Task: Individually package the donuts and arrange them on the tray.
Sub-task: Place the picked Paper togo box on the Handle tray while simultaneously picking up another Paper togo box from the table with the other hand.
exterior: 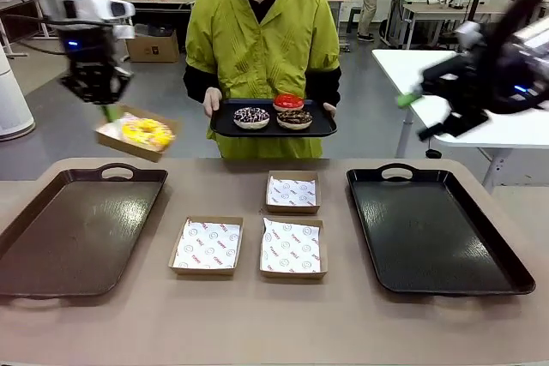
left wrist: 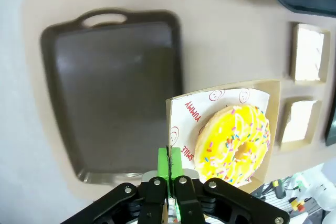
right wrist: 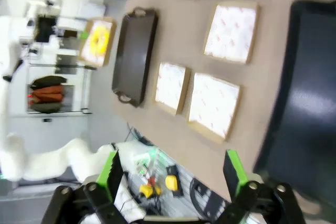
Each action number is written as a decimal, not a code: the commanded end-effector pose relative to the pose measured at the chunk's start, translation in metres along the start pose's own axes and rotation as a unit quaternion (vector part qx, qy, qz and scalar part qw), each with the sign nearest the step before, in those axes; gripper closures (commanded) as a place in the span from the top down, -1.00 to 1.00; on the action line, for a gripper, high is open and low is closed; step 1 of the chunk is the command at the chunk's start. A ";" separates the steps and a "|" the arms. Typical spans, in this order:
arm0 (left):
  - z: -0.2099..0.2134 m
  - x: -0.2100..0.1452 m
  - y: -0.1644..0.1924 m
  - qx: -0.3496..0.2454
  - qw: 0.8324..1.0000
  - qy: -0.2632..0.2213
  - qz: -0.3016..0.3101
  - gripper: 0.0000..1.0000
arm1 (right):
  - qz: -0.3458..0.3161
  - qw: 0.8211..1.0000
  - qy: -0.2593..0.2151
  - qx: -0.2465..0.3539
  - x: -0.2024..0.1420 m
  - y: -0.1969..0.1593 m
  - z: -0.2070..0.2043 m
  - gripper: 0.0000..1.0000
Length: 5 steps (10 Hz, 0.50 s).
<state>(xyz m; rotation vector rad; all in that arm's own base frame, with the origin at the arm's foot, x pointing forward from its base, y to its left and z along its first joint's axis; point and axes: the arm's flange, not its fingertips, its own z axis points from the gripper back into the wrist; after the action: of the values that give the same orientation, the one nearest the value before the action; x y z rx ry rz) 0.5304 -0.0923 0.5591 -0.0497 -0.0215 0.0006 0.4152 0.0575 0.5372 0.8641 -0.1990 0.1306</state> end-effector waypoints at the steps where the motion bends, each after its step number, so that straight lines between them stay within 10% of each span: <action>1: -0.013 -0.016 0.032 0.021 1.000 0.011 0.010 -0.98 | -0.023 0.996 0.037 -0.075 0.059 -0.003 -0.036 1.00; 5: -0.042 -0.026 0.083 0.042 0.999 -0.001 0.000 -0.98 | -0.028 0.983 0.064 -0.167 0.108 -0.001 -0.123 1.00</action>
<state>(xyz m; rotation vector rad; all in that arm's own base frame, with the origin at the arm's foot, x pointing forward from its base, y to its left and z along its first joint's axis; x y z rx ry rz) 0.5105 -0.0208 0.5143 0.0342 0.0260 0.0134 0.5281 0.1477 0.4736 0.5581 -0.0833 0.1130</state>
